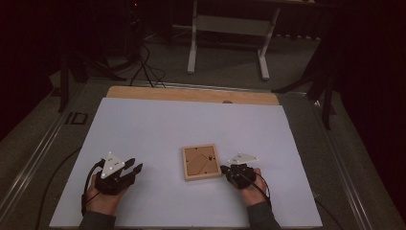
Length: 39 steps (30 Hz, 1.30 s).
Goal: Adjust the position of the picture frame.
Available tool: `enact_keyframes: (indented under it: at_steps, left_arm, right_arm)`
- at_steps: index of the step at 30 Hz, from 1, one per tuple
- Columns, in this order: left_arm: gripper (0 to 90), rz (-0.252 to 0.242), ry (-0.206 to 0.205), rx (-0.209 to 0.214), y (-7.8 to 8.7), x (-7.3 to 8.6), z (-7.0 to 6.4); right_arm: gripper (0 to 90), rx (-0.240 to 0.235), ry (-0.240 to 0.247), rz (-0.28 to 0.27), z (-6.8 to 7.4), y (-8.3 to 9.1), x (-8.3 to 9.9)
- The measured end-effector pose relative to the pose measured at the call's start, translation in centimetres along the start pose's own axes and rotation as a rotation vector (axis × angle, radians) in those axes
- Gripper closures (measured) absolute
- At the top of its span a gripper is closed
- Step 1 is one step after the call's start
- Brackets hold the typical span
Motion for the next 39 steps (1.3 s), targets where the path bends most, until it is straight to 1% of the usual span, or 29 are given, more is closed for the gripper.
enact_keyframes:
  at_steps: [1,2,3,5,9,13,16,17,19,24,27,31,33,35,37,39]
  left_arm:
    - [65.5,0.000,0.000,0.000,0.0,0.0,0.0]
    - [65.5,0.002,-0.012,0.037,-0.3,-0.1,-0.7]
    - [68.3,0.009,-0.021,0.051,-0.5,-0.2,-1.1]
    - [68.7,0.022,-0.044,0.078,-0.9,-0.2,-1.9]
    - [68.6,0.045,-0.078,0.122,-1.9,-0.4,-3.8]
    - [68.4,0.073,-0.121,0.166,-3.0,-0.4,-5.5]
    - [68.3,0.097,-0.152,0.198,-3.9,-0.4,-6.7]
    - [68.3,0.108,-0.169,0.205,-4.3,-0.4,-7.1]
    - [68.0,0.122,-0.182,0.217,-4.7,-0.3,-7.6]
    - [67.0,0.169,-0.199,0.212,-5.9,0.0,-8.0]
    - [66.9,0.186,-0.205,0.209,-6.5,0.0,-8.1]
    - [67.6,0.206,-0.194,0.208,-7.5,0.1,-8.0]
    - [67.8,0.204,-0.176,0.207,-7.8,0.0,-7.9]
    - [70.4,0.206,-0.171,0.212,-7.9,-0.1,-7.6]
    - [71.3,0.212,-0.169,0.207,-7.9,-0.1,-7.5]
    - [72.4,0.215,-0.168,0.205,-7.9,-0.1,-7.4]
  right_arm:
    - [90.0,0.000,0.000,0.000,0.0,0.0,0.0]
    - [90.0,-0.001,0.000,-0.001,0.1,-0.1,-0.1]
    - [90.0,-0.001,0.001,0.001,0.3,-0.3,-0.2]
    - [90.0,-0.004,0.003,0.003,0.4,-0.6,-0.2]
    - [90.0,-0.007,0.007,0.009,0.7,-1.2,-0.4]
    - [90.0,-0.010,0.009,0.007,0.9,-1.6,-0.6]
    - [90.0,-0.012,0.011,0.006,1.0,-1.9,-0.7]
    - [90.0,-0.014,0.009,0.007,1.0,-2.0,-0.7]
    - [90.0,-0.016,0.004,0.007,1.0,-2.1,-0.8]
    - [90.0,-0.023,-0.005,0.003,1.0,-2.3,-0.9]
    - [90.0,-0.026,0.000,0.003,1.0,-2.4,-1.0]
    - [90.0,-0.028,0.004,0.004,1.1,-2.7,-1.1]
    - [90.0,-0.027,0.002,0.002,1.1,-2.8,-1.2]
    - [90.0,-0.026,0.005,0.003,1.0,-2.8,-1.2]
    - [90.0,-0.024,0.003,0.000,1.1,-2.9,-1.3]
    - [90.0,-0.020,0.014,-0.002,1.1,-3.0,-1.4]
Point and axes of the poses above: each handheld gripper's, and its own axes: y roughly backward along the jaws, x roughly out of its underside, z roughly to its left, the point moved 2 cm from there along -y, roughly forward along the jaws, and after that the axes turned 1 degree about -y, right-handed, at the moved point
